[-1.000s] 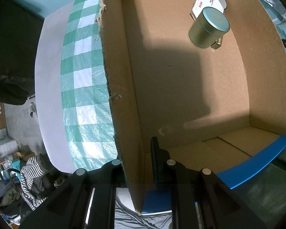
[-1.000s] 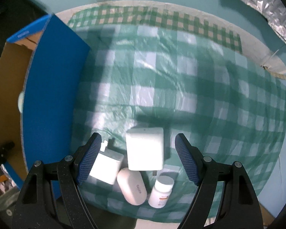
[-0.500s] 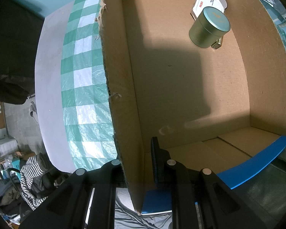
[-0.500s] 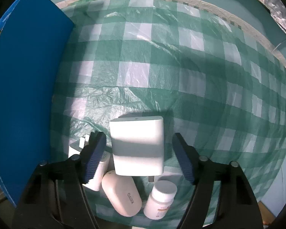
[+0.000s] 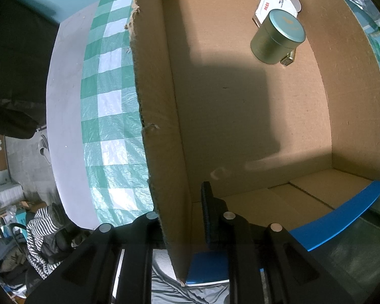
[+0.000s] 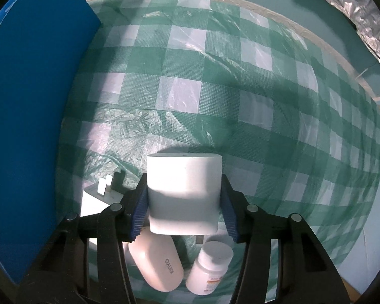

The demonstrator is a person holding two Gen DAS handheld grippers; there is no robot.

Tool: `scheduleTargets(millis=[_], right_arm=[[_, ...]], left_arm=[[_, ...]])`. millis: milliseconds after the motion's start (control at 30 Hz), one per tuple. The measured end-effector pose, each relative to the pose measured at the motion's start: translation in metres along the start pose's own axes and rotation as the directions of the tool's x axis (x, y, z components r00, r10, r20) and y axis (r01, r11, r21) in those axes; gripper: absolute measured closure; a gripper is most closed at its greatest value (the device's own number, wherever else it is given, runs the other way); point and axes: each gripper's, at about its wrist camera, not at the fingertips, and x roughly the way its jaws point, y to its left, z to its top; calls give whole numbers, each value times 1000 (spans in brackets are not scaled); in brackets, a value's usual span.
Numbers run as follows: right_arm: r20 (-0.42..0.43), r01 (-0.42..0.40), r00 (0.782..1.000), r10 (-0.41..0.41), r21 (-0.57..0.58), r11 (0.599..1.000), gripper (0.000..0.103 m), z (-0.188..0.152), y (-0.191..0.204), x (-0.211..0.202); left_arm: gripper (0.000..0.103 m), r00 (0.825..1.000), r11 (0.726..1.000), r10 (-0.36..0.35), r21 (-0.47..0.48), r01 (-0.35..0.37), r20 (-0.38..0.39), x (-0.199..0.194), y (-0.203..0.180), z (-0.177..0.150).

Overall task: Organize rigid objects
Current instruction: 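Grasp the white square charger with the right gripper, then carry the white charger into the box and open the right gripper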

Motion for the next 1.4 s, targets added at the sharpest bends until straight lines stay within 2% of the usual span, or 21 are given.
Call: scheduleTargets(millis=[300,500,1033,1400], right_arm=[[14,-34,999,34,21,999,51,11,-16,-13],[38,-53,998,53,2,999,51,18,-11,-33],[94,-76,992,84,-80,994,51,37,29,-94],[114,-98,987,115,-144,985,51,53,55,-122]], left_arm=[[86,1000,1000,-2,6,2,5,1,2,-2],[86,1000,1000,0,14,0,6,1,0,-2],[86,1000,1000,-1,26,1,13,-2,-1,-1],[86,1000,1000,0,27,0,14,-3,-2,1]])
